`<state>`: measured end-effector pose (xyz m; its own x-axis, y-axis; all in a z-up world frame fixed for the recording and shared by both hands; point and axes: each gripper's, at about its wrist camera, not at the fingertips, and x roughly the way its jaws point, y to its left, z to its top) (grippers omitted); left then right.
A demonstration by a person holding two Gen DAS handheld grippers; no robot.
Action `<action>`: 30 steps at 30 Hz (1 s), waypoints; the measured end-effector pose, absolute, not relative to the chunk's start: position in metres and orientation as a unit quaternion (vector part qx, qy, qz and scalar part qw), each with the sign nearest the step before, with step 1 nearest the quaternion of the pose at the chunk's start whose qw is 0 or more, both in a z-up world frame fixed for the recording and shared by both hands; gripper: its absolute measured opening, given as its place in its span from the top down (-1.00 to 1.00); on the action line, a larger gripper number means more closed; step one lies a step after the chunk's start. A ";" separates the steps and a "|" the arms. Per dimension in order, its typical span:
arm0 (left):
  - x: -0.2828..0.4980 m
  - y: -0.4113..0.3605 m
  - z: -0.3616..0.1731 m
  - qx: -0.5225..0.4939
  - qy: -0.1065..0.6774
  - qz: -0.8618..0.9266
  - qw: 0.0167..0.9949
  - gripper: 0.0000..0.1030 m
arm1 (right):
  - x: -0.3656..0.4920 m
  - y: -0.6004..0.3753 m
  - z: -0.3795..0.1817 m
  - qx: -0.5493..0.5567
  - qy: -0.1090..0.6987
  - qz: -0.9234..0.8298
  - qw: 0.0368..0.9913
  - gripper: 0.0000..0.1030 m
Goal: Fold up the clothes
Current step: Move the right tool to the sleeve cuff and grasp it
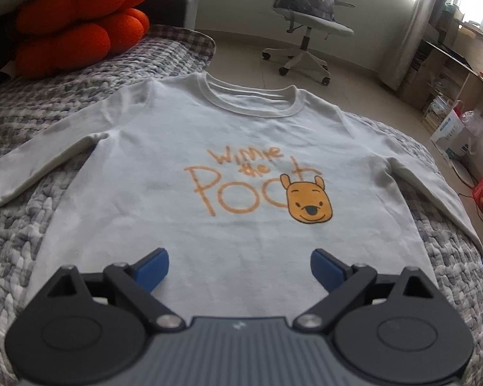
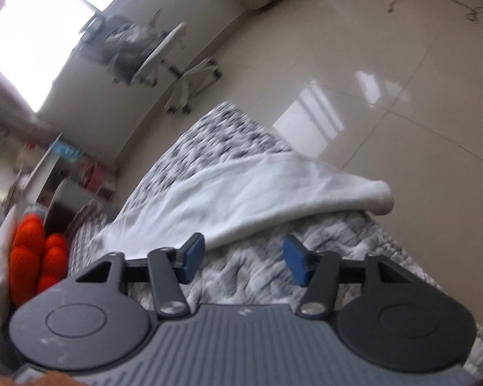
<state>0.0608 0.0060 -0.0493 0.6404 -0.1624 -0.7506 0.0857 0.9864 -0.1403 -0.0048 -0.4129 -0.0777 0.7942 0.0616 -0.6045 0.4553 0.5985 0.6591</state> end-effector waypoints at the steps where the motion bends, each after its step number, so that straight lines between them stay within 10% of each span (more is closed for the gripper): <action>1: 0.060 0.006 -0.050 -0.044 0.417 -0.067 0.905 -0.85 | -0.005 -0.415 -0.080 0.442 0.293 -0.125 0.839 0.01; 12: 0.059 0.004 -0.052 -0.039 0.414 -0.063 0.907 -0.86 | -0.006 -0.429 -0.095 0.497 0.220 -0.188 0.818 0.03; 17: 0.059 0.007 -0.052 -0.042 0.411 -0.056 0.909 -0.85 | -0.004 -0.434 -0.100 0.505 0.194 -0.219 0.812 0.66; 30: 0.062 0.015 -0.051 -0.051 0.405 -0.045 0.912 -0.85 | 0.006 -0.405 -0.034 0.418 0.099 -0.192 0.882 0.95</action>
